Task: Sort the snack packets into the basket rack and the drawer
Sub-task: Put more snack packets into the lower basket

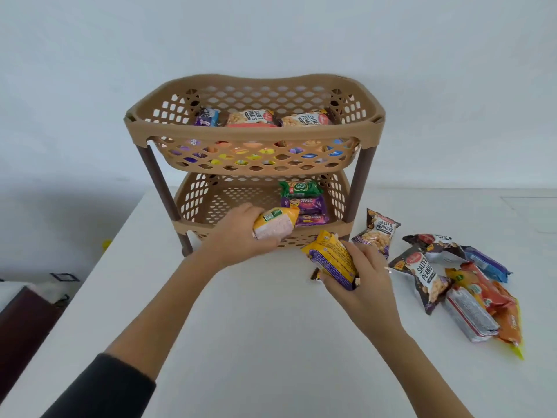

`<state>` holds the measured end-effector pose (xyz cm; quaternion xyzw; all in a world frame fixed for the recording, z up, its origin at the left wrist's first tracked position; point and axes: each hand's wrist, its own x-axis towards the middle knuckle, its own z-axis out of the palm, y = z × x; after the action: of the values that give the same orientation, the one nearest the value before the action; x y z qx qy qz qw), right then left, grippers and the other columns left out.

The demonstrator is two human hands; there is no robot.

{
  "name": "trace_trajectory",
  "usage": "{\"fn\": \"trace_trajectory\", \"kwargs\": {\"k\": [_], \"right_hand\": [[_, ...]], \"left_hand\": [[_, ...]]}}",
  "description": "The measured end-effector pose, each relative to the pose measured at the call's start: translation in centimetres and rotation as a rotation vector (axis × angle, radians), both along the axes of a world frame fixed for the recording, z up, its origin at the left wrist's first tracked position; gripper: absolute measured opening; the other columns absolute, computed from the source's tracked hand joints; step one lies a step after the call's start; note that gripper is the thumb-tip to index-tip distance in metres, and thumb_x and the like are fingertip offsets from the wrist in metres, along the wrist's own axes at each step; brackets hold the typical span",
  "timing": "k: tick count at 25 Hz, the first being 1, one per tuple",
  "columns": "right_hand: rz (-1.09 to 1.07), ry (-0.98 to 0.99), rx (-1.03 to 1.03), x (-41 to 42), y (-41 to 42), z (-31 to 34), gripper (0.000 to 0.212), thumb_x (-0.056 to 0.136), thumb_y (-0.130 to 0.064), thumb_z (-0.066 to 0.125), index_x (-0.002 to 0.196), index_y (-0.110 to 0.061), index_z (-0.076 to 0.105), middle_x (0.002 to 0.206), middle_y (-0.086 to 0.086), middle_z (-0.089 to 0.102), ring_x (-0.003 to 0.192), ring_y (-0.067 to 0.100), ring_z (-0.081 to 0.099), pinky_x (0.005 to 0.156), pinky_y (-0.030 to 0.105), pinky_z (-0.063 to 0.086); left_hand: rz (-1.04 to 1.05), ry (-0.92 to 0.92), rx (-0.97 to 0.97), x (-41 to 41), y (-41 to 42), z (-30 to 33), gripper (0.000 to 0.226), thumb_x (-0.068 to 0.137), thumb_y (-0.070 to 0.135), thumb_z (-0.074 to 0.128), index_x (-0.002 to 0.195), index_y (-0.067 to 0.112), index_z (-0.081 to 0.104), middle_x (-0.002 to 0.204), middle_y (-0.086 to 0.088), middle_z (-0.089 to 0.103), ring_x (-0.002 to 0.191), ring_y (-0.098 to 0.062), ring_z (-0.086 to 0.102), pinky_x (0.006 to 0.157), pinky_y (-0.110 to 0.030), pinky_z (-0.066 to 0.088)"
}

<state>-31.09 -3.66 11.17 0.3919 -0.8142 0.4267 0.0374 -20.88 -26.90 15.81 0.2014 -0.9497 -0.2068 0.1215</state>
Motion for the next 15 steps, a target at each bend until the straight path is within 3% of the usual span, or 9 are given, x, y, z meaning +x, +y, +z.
{"fn": "trace_trajectory", "kwargs": {"k": [2,6,9,11,12,15], "right_hand": [[0.024,0.043,0.029,-0.5,-3.3,0.4,0.058,0.076,-0.033,0.075,0.126,-0.012,0.055,0.116,0.004,0.052,0.107,0.018,0.047,0.079,0.026,0.044],[-0.017,0.069,0.009,-1.8,-5.7,1.1,0.059,0.077,-0.026,0.074,0.129,-0.009,0.053,0.120,0.009,0.052,0.111,0.023,0.048,0.082,0.033,0.049],[-0.074,0.014,0.045,-3.1,-6.6,1.6,0.062,0.078,-0.027,0.074,0.132,-0.011,0.049,0.124,0.010,0.051,0.112,0.023,0.047,0.089,0.034,0.046],[-0.092,-0.004,0.131,-3.6,-10.1,0.9,0.063,0.079,-0.029,0.072,0.134,-0.013,0.047,0.126,0.010,0.049,0.115,0.023,0.045,0.092,0.032,0.042],[-0.149,-0.026,0.174,-4.0,-14.2,-0.3,0.063,0.080,-0.030,0.072,0.135,-0.013,0.046,0.127,0.009,0.049,0.116,0.024,0.045,0.091,0.029,0.040],[-0.197,-0.057,0.194,-5.3,-14.7,0.4,0.062,0.080,-0.029,0.071,0.134,-0.012,0.046,0.126,0.010,0.050,0.115,0.025,0.046,0.090,0.031,0.041]], "left_hand": [[0.028,0.006,0.064,-0.4,-3.9,0.4,0.050,0.077,0.048,0.069,0.114,0.017,0.057,0.105,-0.001,0.059,0.094,-0.017,0.056,0.076,-0.033,0.050],[-0.099,-0.058,0.075,-3.5,-6.3,0.7,0.052,0.078,0.038,0.072,0.123,0.017,0.057,0.117,-0.001,0.062,0.098,-0.015,0.056,0.079,-0.028,0.047],[-0.152,-0.232,0.059,-5.7,-6.8,-0.7,0.053,0.074,0.041,0.074,0.119,0.017,0.059,0.110,0.003,0.062,0.093,-0.018,0.059,0.076,-0.033,0.050],[-0.201,-0.372,0.054,-6.5,-9.5,-3.6,0.055,0.075,0.041,0.075,0.122,0.019,0.057,0.107,0.008,0.060,0.087,-0.017,0.060,0.069,-0.028,0.048],[-0.237,-0.412,0.047,-7.3,-13.3,-6.3,0.052,0.076,0.039,0.074,0.121,0.021,0.057,0.108,0.007,0.059,0.088,-0.016,0.058,0.071,-0.028,0.048],[-0.250,-0.462,0.002,-7.9,-13.1,-8.2,0.040,0.079,0.029,0.071,0.115,0.024,0.054,0.114,0.001,0.058,0.094,-0.017,0.053,0.083,-0.034,0.048]]}}
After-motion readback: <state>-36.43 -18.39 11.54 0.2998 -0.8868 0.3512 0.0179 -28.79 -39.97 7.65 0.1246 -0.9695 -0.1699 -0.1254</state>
